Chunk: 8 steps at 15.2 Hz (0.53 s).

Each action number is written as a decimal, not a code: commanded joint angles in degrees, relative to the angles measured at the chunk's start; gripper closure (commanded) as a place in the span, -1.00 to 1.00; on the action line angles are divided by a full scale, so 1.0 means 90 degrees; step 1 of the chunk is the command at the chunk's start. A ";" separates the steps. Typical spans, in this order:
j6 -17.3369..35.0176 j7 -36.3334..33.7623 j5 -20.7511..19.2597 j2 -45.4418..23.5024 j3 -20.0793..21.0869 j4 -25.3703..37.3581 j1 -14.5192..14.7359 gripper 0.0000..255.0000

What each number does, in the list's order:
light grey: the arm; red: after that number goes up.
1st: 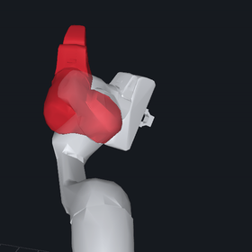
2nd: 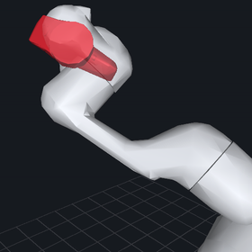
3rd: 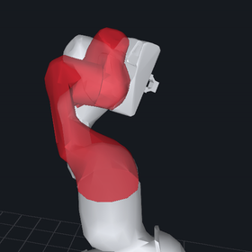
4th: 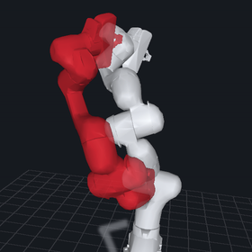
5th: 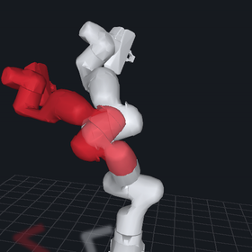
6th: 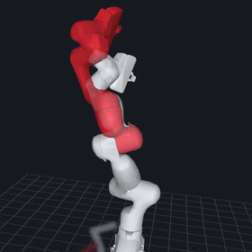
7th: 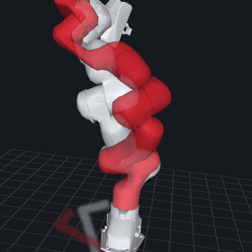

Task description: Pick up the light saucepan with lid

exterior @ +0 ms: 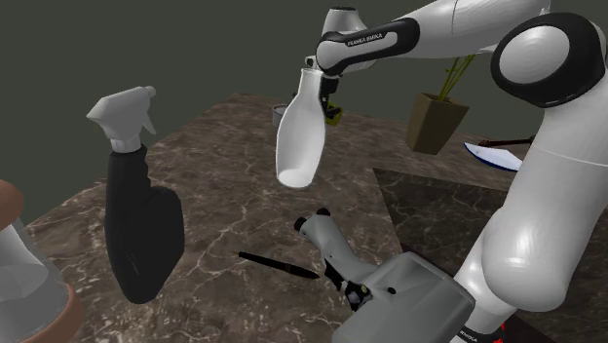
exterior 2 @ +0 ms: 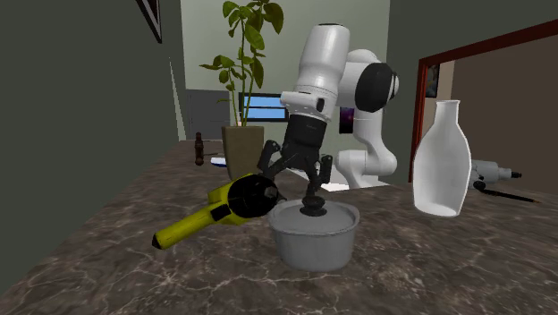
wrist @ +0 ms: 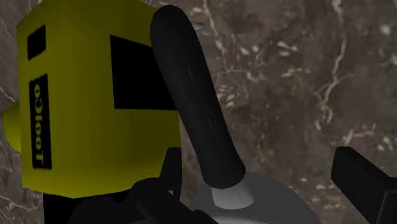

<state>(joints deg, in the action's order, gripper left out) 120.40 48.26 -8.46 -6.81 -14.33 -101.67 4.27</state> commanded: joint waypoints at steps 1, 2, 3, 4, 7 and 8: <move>0.0160 -0.0007 -0.0003 -0.0027 -0.0004 -0.0131 -0.0007 -1.00; 0.0241 -0.0018 -0.0006 -0.0043 -0.0005 -0.0198 -0.0009 -1.00; 0.0288 -0.0025 -0.0008 -0.0050 -0.0005 -0.0238 -0.0009 -1.00; 0.0288 -0.0024 -0.0007 -0.0051 -0.0005 -0.0237 -0.0009 -1.00; 0.0270 -0.0023 -0.0005 -0.0055 -0.0004 -0.0216 -0.0008 1.00; 0.0272 -0.0026 -0.0005 -0.0056 -0.0003 -0.0217 -0.0007 1.00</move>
<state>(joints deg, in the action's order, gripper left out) 122.83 48.02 -8.52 -7.30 -14.39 -103.58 4.18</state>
